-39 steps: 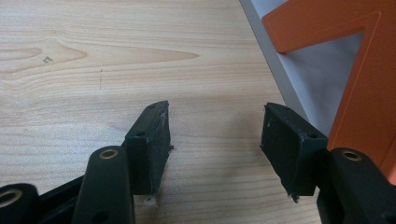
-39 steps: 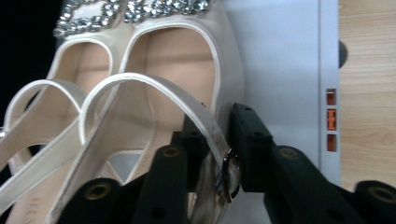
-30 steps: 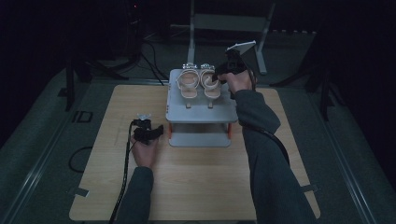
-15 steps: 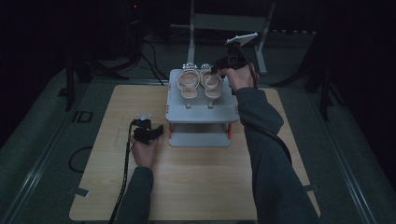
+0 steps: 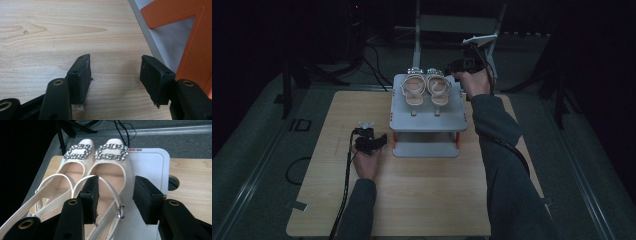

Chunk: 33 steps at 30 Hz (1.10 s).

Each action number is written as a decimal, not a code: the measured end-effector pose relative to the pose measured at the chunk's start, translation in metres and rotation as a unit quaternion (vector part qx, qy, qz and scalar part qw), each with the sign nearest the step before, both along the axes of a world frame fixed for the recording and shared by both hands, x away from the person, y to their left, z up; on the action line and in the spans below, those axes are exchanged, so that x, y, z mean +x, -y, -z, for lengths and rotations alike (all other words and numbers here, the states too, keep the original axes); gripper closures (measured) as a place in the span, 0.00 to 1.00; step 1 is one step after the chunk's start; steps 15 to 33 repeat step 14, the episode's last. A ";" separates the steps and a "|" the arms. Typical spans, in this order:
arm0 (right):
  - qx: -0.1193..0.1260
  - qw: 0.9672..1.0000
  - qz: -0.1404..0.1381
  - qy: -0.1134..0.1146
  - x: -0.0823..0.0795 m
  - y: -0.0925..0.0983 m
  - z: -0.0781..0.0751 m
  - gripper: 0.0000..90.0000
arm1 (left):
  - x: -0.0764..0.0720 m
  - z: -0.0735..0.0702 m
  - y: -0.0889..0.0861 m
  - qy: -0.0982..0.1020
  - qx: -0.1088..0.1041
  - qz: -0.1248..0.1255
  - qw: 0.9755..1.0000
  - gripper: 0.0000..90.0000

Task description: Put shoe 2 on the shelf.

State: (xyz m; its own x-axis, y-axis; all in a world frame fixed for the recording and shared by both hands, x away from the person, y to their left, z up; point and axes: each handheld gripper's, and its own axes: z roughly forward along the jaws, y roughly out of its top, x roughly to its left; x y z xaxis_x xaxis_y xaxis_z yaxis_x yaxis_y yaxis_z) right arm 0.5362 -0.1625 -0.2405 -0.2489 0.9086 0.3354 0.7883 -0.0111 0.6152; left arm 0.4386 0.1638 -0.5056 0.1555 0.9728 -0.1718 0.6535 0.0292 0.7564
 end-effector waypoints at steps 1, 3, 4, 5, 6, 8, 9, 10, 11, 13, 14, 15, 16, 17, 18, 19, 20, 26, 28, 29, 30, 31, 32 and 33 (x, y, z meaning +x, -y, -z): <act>0.001 1.000 0.002 0.000 0.000 0.001 0.001 0.62 | 0.000 0.000 0.000 0.000 0.000 0.000 1.000 0.47; 0.000 1.000 0.005 -0.001 0.000 0.003 0.002 0.62 | 0.000 0.000 0.000 0.000 0.001 0.000 1.000 0.47; 0.000 1.000 0.007 -0.001 0.000 0.003 0.003 0.62 | 0.000 0.000 0.000 0.000 0.001 0.000 1.000 0.47; 0.000 1.000 0.009 0.000 0.000 0.004 0.003 0.63 | 0.000 0.000 0.000 0.000 0.001 0.000 1.000 0.47; 0.000 1.000 0.012 0.000 0.000 0.005 0.004 0.63 | 0.000 0.000 0.000 0.000 0.001 0.000 1.000 0.47; 0.001 1.000 0.017 0.000 -0.001 0.008 0.004 0.63 | 0.000 0.000 0.000 0.000 0.001 0.000 1.000 0.47; 0.001 1.000 0.019 0.000 -0.001 0.010 0.005 0.63 | 0.000 0.000 0.000 0.000 0.001 0.000 1.000 0.47; 0.001 1.000 0.021 0.001 -0.001 0.012 0.005 0.63 | 0.000 0.000 0.000 0.000 0.001 0.000 1.000 0.47; 0.003 1.000 0.024 0.000 -0.001 0.013 0.006 0.63 | 0.000 0.000 0.000 0.000 0.001 0.000 1.000 0.47; 0.003 1.000 0.027 -0.001 -0.001 0.017 0.008 0.63 | 0.000 0.000 0.000 0.000 0.001 0.000 1.000 0.47; 0.003 1.000 0.029 -0.001 -0.001 0.019 0.008 0.63 | 0.000 0.000 0.000 0.000 0.001 0.000 1.000 0.47; 0.003 1.000 0.029 -0.001 -0.001 0.019 0.008 0.63 | 0.000 0.000 0.000 0.000 0.001 0.000 1.000 0.47; 0.003 1.000 0.029 -0.001 -0.001 0.019 0.008 0.63 | 0.000 0.000 0.000 0.000 0.001 0.000 1.000 0.47; 0.003 1.000 0.029 -0.001 -0.001 0.019 0.008 0.63 | 0.000 0.000 0.000 0.000 0.001 0.000 1.000 0.47; 0.003 1.000 0.029 -0.001 -0.001 0.019 0.008 0.63 | 0.000 0.000 0.000 0.000 0.001 0.000 1.000 0.47; 0.003 1.000 0.029 -0.001 -0.001 0.019 0.008 0.63 | 0.000 0.000 0.000 0.000 0.001 0.000 1.000 0.47; 0.003 1.000 0.029 -0.001 -0.001 0.019 0.008 0.63 | 0.000 0.000 0.000 0.000 0.001 0.000 1.000 0.47; 0.003 1.000 0.029 -0.001 -0.001 0.019 0.008 0.63 | 0.000 0.000 0.000 0.000 0.001 0.000 1.000 0.47; 0.003 1.000 0.029 -0.001 -0.001 0.019 0.008 0.63 | 0.000 0.000 0.000 0.000 0.001 0.000 1.000 0.47; 0.003 1.000 0.029 -0.001 -0.001 0.019 0.008 0.63 | 0.000 0.000 0.000 0.000 0.001 0.000 1.000 0.47; 0.003 1.000 0.029 -0.001 -0.001 0.019 0.008 0.63 | 0.000 0.000 0.000 0.000 0.001 0.000 1.000 0.47; 0.003 1.000 0.029 -0.001 -0.001 0.019 0.008 0.63 | 0.000 0.000 0.000 0.000 0.001 0.000 1.000 0.47; 0.003 1.000 0.029 -0.001 -0.001 0.019 0.008 0.63 | 0.000 0.000 0.000 0.000 0.001 0.000 1.000 0.47; 0.003 1.000 0.029 -0.001 -0.001 0.019 0.008 0.63 | 0.000 0.000 0.000 0.000 0.001 0.000 1.000 0.47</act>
